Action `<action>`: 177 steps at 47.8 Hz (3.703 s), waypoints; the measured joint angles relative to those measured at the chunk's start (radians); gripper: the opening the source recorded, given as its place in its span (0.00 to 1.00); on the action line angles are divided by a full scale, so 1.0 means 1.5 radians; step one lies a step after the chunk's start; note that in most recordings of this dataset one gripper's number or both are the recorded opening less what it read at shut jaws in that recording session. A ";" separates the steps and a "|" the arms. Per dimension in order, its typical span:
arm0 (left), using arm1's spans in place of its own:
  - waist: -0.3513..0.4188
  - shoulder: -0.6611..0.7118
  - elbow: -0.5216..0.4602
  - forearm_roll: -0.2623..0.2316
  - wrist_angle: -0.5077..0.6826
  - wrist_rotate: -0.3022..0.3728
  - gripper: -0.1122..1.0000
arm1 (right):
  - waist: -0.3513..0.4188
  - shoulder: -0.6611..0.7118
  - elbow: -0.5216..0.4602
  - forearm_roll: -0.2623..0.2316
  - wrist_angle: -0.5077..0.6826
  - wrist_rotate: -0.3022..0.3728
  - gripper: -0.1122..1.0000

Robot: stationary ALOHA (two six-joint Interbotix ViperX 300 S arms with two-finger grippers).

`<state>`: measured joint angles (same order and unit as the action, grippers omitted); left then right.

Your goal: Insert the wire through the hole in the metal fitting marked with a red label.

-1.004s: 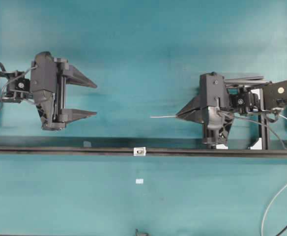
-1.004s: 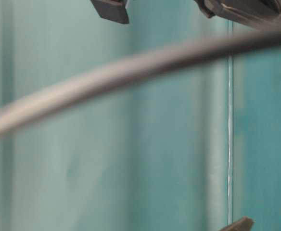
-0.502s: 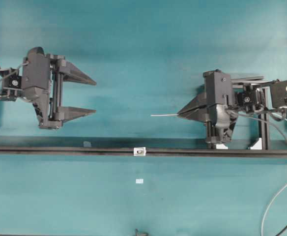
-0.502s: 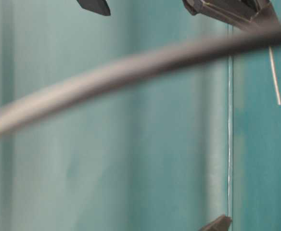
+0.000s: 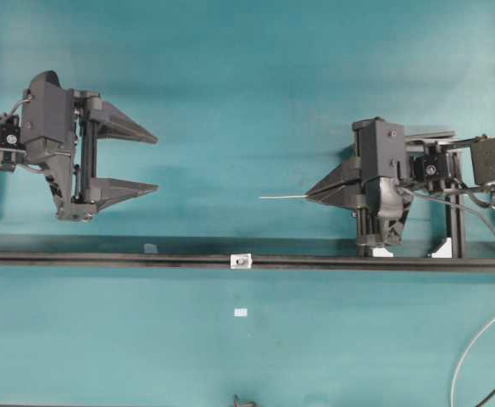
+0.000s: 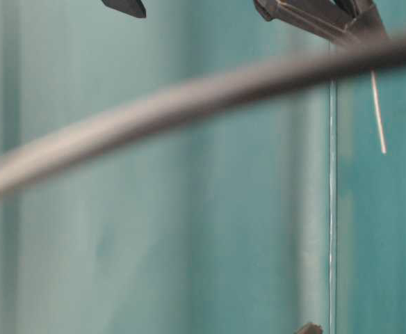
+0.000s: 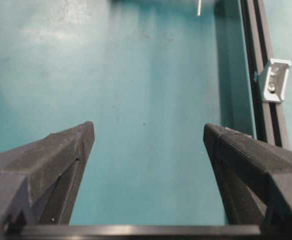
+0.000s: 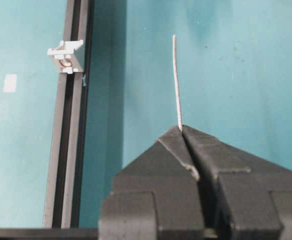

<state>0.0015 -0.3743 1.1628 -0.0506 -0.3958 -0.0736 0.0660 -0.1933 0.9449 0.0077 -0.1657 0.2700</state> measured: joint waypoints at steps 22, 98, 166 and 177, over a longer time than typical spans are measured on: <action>-0.079 0.000 -0.001 0.000 -0.003 -0.004 0.49 | 0.072 -0.026 0.006 0.021 -0.047 0.000 0.09; -0.185 0.308 -0.030 -0.019 -0.318 -0.028 0.49 | 0.254 0.171 0.031 0.408 -0.312 -0.130 0.09; -0.191 0.322 -0.040 -0.019 -0.319 -0.028 0.49 | 0.265 0.194 0.011 0.421 -0.314 -0.132 0.09; -0.191 0.322 -0.040 -0.019 -0.319 -0.028 0.49 | 0.267 0.199 0.010 0.425 -0.329 -0.131 0.09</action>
<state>-0.2853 0.1089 1.1029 -0.0798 -0.8744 -0.1150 0.4663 0.1058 0.9603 0.6458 -0.6596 0.0736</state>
